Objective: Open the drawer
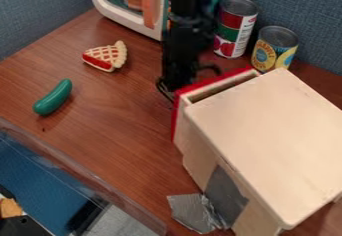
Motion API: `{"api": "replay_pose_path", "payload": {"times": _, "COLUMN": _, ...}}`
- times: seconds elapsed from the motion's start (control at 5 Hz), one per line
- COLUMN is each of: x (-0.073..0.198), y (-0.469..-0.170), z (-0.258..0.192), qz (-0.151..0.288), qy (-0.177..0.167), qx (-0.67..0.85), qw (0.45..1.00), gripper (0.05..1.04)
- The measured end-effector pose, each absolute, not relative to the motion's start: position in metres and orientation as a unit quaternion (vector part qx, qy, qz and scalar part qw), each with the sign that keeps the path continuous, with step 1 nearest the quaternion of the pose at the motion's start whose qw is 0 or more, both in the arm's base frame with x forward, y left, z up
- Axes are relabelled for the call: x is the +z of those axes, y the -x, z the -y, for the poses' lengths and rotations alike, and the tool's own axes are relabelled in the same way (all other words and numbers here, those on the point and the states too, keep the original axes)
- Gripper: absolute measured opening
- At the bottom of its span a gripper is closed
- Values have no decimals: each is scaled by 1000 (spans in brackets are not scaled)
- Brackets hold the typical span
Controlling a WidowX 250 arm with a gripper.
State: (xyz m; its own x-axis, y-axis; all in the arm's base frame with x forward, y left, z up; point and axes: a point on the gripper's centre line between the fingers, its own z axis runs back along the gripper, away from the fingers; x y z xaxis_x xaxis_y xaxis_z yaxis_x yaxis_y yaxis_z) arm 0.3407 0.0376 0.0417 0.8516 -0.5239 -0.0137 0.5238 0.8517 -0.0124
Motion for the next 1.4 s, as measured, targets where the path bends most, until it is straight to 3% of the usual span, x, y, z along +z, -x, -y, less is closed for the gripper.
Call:
{"api": "replay_pose_path", "payload": {"times": 0.6, "x": 44, "y": -350, "z": -80, "qz": -42, "qy": 18, "qx": -237, "qw": 970, "gripper": 150}}
{"api": "replay_pose_path", "payload": {"times": 0.8, "x": 45, "y": -348, "z": -81, "qz": -46, "qy": 22, "qx": -238, "qw": 970, "gripper": 190}}
{"api": "replay_pose_path", "payload": {"times": 1.0, "x": 50, "y": -345, "z": -82, "qz": -59, "qy": 29, "qx": -261, "qw": 963, "gripper": 427}}
{"api": "replay_pose_path", "payload": {"times": 1.2, "x": 78, "y": -342, "z": -78, "qz": -39, "qy": 35, "qx": -293, "qw": 955, "gripper": 737}}
{"api": "replay_pose_path", "payload": {"times": 1.4, "x": 121, "y": -332, "z": -87, "qz": -12, "qy": 27, "qx": -330, "qw": 944, "gripper": 984}}
